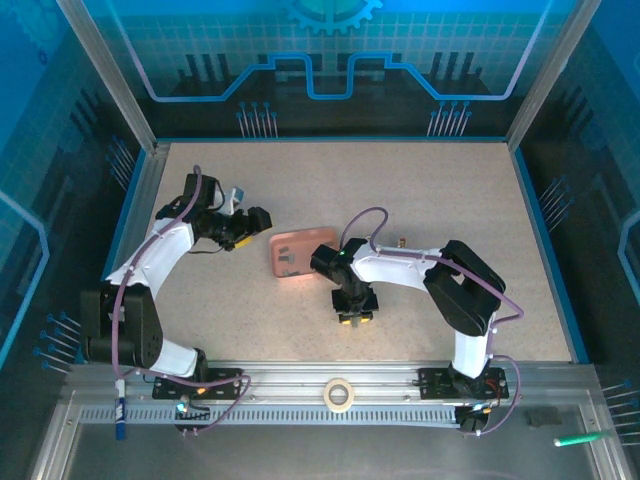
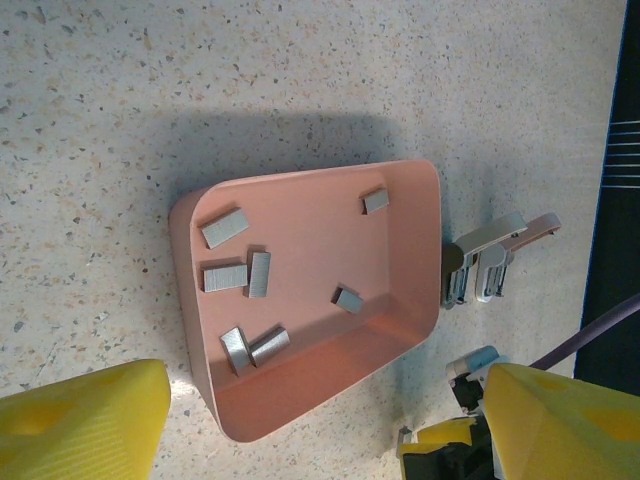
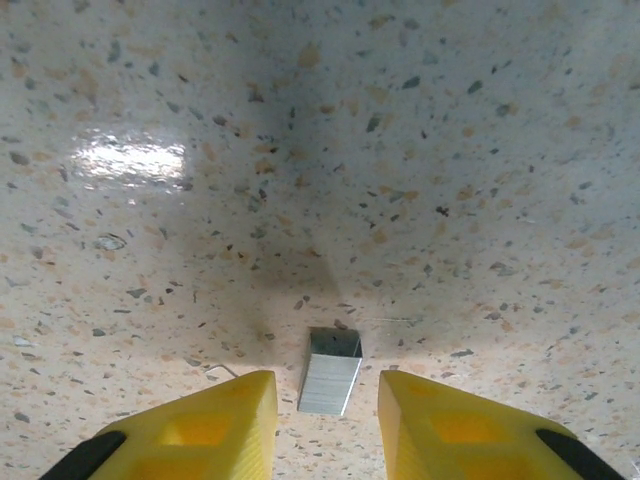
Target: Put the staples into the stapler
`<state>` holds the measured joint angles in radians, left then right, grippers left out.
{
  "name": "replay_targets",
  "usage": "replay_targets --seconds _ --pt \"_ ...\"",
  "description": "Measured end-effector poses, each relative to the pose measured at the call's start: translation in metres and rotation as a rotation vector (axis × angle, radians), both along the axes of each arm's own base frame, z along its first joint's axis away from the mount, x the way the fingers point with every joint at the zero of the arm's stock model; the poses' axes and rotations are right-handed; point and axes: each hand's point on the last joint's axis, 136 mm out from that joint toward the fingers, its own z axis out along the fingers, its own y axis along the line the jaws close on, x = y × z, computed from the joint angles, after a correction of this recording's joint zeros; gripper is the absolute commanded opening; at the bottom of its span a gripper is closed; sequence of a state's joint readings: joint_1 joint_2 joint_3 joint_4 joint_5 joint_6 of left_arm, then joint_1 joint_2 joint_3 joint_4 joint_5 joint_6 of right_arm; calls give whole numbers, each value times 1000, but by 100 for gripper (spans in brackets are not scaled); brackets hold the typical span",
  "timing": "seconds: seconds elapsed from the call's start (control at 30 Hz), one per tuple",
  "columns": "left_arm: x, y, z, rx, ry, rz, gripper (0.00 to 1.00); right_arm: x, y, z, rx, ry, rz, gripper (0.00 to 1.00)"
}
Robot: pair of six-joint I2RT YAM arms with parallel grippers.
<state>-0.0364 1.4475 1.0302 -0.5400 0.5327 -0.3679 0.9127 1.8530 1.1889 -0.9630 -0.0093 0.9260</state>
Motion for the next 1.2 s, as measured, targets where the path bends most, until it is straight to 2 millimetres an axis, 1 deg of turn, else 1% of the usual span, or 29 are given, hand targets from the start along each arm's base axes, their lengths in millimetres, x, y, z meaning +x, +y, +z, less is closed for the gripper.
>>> replay_targets --seconds 0.27,0.7,1.0,1.2 --pt "0 0 -2 0 7 0 83 4 0 -4 3 0 -6 30" --pt "0 0 -3 0 9 0 83 3 2 -8 8 9 -8 26" --pt "0 0 -3 0 10 0 83 3 3 -9 19 18 -16 26" --pt "0 0 -3 0 10 0 83 3 3 -10 21 18 -18 22"
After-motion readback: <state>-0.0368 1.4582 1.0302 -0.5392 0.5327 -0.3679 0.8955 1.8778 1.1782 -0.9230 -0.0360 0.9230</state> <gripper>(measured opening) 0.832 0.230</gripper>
